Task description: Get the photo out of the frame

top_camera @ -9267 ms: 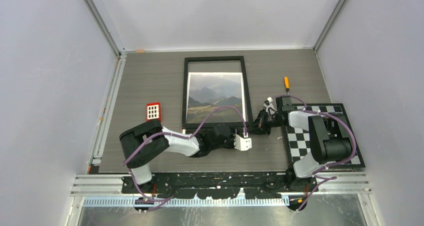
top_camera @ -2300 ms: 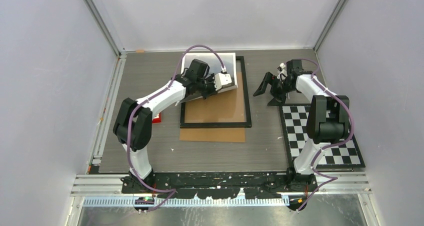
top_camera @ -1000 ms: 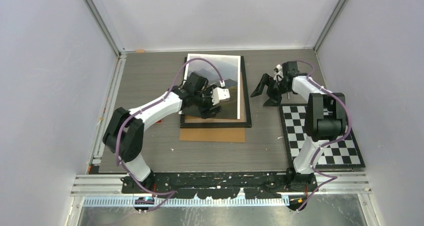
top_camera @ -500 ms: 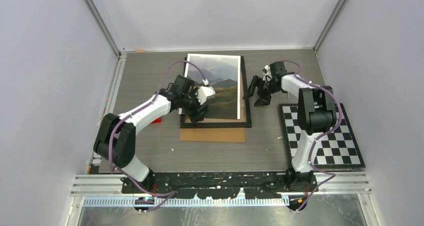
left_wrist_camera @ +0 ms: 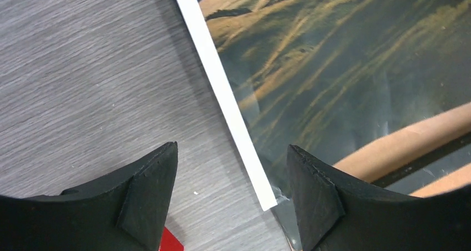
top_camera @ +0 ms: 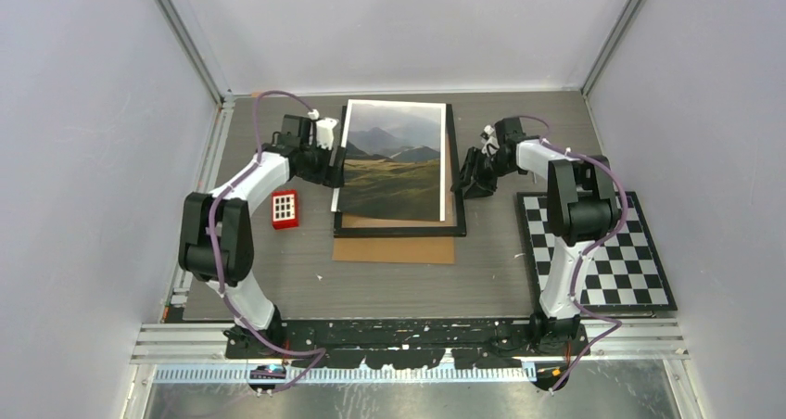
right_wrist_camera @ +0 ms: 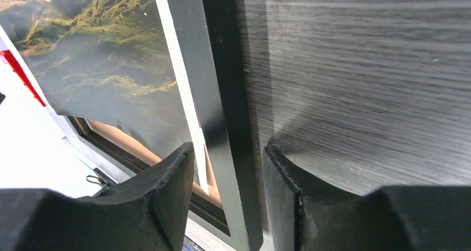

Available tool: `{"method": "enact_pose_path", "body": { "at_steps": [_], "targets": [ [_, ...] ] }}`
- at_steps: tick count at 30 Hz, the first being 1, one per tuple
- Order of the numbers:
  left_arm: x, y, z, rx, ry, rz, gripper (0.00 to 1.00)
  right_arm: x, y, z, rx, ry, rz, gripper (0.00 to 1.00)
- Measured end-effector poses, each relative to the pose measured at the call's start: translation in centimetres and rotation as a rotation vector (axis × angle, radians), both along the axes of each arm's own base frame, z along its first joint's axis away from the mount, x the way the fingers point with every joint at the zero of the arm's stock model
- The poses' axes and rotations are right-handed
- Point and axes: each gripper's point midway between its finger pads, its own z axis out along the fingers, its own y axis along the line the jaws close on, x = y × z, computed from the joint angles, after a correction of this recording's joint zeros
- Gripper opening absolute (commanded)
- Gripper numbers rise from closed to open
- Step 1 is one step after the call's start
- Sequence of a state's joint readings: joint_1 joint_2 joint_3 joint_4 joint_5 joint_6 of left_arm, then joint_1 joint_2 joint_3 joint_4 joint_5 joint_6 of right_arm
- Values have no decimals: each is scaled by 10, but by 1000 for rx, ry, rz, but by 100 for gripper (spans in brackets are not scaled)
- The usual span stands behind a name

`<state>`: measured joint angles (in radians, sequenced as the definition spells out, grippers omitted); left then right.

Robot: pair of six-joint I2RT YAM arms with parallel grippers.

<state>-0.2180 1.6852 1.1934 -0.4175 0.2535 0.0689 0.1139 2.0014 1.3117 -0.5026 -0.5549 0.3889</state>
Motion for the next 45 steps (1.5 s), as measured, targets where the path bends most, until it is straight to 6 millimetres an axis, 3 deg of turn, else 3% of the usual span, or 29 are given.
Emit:
{"method": "enact_pose_path", "body": {
  "at_steps": [3, 7, 13, 18, 26, 32, 34, 37, 45],
  "targets": [
    [7, 5, -9, -24, 39, 37, 75, -3, 4, -2, -1, 2, 21, 42],
    [6, -6, -23, -82, 108, 28, 72, -8, 7, -4, -6, 9, 46, 39],
    [-11, -19, -35, -156, 204, 11, 67, -15, 13, -5, -8, 13, 87, 28],
    [-22, -18, -34, -179, 218, 17, 64, -25, 17, -5, -10, 25, 121, 22],
    [-57, -22, -30, -223, 265, 5, 63, -65, 25, -8, -17, 82, 202, 22],
    [-70, -21, -35, -224, 294, 10, 62, -78, 25, -8, -10, 105, 216, 34],
    [-72, -20, -34, -224, 295, 11, 63, -79, 24, -8, -11, 108, 221, 44],
    [-75, -20, -32, -223, 296, 11, 64, -82, 24, -8, -12, 114, 231, 52],
    [-84, -14, -4, -198, 223, -38, 70, -90, 16, 0, -45, 105, 265, 72]
  ]
}}
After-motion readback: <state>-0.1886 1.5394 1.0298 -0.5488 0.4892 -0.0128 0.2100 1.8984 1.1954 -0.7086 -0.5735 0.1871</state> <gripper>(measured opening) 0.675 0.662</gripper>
